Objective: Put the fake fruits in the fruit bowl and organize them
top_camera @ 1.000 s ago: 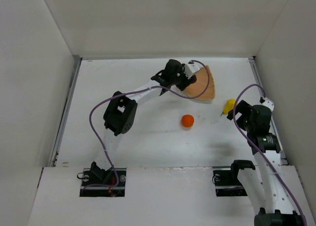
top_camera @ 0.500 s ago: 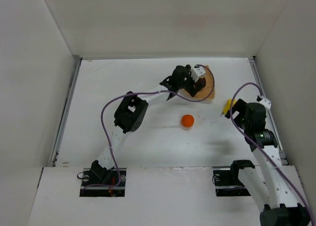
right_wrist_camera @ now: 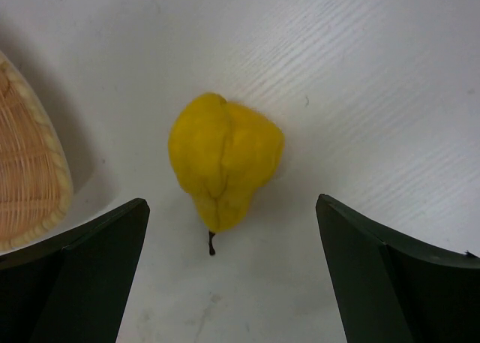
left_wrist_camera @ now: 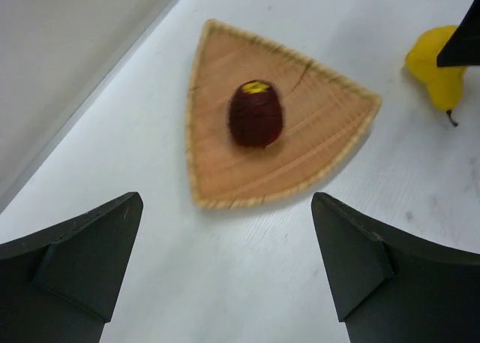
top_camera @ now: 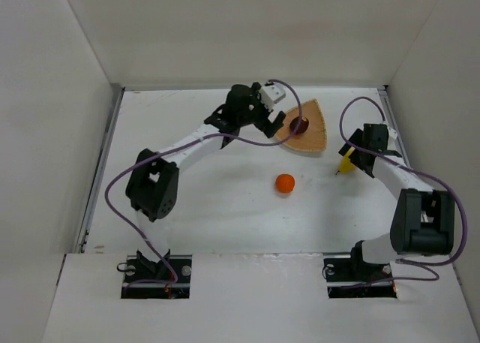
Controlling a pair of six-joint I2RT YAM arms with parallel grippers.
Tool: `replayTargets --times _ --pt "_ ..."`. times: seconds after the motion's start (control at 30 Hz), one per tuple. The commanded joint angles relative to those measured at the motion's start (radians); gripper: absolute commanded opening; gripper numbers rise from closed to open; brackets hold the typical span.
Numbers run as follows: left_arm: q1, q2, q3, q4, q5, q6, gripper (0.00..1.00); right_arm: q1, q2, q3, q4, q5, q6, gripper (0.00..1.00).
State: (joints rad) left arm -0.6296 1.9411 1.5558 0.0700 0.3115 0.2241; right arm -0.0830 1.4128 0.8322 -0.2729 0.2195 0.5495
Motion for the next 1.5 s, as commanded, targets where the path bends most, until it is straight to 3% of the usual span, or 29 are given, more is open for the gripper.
replayTargets --times 0.0,0.1,0.23,0.33,0.47,0.57,0.8,1.0,1.3,1.4,1.43,1.47 --pt "0.072 -0.135 -0.155 -0.049 0.026 0.001 1.00 -0.014 0.084 0.090 0.081 -0.028 0.003 1.00" --pt "0.122 -0.238 -0.310 -0.064 0.028 0.006 1.00 -0.030 0.188 0.172 0.054 -0.046 -0.040 0.98" --pt "0.176 -0.321 -0.401 -0.111 0.028 -0.006 1.00 -0.041 0.285 0.257 0.001 -0.068 -0.068 0.84" --pt "0.205 -0.375 -0.442 -0.151 0.029 -0.014 1.00 -0.047 0.293 0.249 0.006 -0.089 -0.072 0.61" --pt "0.222 -0.422 -0.491 -0.190 0.024 -0.003 1.00 -0.067 0.236 0.226 0.024 -0.078 -0.079 0.19" --pt "0.229 -0.436 -0.523 -0.200 0.024 -0.005 1.00 -0.071 0.192 0.269 0.003 -0.063 -0.124 0.10" --pt "0.241 -0.439 -0.554 -0.193 0.024 -0.015 1.00 0.063 0.152 0.462 -0.020 0.023 -0.212 0.11" --pt "0.241 -0.429 -0.545 -0.194 0.023 -0.011 1.00 0.179 0.372 0.648 -0.034 0.014 -0.224 0.12" --pt "0.244 -0.429 -0.537 -0.208 0.021 -0.017 1.00 0.280 0.632 0.926 -0.025 0.124 -0.417 0.20" --pt "0.251 -0.423 -0.537 -0.211 0.021 -0.014 1.00 0.308 0.653 0.949 -0.028 0.142 -0.500 0.41" --pt "0.255 -0.418 -0.536 -0.211 0.020 -0.011 1.00 0.315 0.655 0.947 -0.029 0.138 -0.525 0.57" --pt "0.259 -0.413 -0.533 -0.210 0.020 -0.011 1.00 0.323 0.653 0.943 -0.035 0.138 -0.543 0.79"
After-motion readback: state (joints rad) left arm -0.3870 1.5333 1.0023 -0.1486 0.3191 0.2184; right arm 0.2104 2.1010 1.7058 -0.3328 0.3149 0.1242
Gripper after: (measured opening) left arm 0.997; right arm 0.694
